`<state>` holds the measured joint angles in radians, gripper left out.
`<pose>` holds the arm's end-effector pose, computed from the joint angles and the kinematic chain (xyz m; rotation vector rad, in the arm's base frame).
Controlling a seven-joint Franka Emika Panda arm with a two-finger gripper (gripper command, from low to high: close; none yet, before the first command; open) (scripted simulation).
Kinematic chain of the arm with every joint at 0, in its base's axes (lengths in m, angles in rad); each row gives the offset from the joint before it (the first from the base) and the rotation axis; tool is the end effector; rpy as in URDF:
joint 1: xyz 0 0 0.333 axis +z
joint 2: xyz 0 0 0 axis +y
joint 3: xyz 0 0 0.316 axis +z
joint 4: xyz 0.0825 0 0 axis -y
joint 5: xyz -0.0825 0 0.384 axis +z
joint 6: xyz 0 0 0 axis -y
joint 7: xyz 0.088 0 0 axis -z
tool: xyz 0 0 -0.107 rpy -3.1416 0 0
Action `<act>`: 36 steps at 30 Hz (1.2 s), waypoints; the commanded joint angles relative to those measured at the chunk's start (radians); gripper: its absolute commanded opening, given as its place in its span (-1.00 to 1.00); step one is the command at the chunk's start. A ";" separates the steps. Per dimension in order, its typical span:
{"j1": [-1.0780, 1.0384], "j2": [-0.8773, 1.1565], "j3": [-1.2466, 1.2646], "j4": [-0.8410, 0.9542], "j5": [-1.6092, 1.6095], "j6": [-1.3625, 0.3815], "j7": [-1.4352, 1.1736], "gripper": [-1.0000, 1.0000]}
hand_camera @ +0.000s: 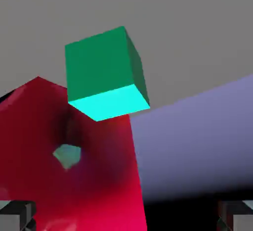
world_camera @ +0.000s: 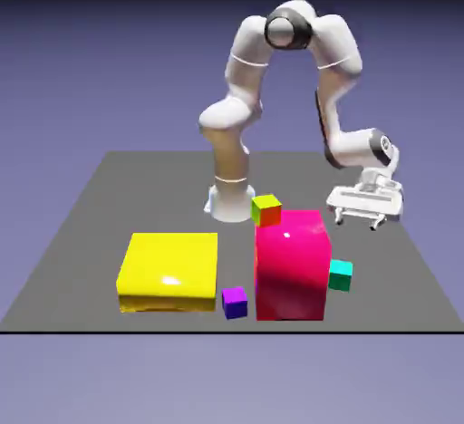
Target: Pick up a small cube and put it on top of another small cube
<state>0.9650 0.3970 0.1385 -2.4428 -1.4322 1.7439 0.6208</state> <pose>0.2596 0.3286 0.1432 1.2424 1.3550 0.2576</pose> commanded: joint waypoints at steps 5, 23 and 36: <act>-0.032 0.083 0.030 -0.031 -0.217 0.022 0.004 0.00; -0.125 -0.051 0.114 -0.032 -0.173 0.044 -0.061 -1.00; -0.521 -0.508 0.333 -0.108 0.162 0.046 -0.396 -1.00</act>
<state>0.4428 -0.1109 0.4711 -2.5503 -1.2680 1.7893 0.2247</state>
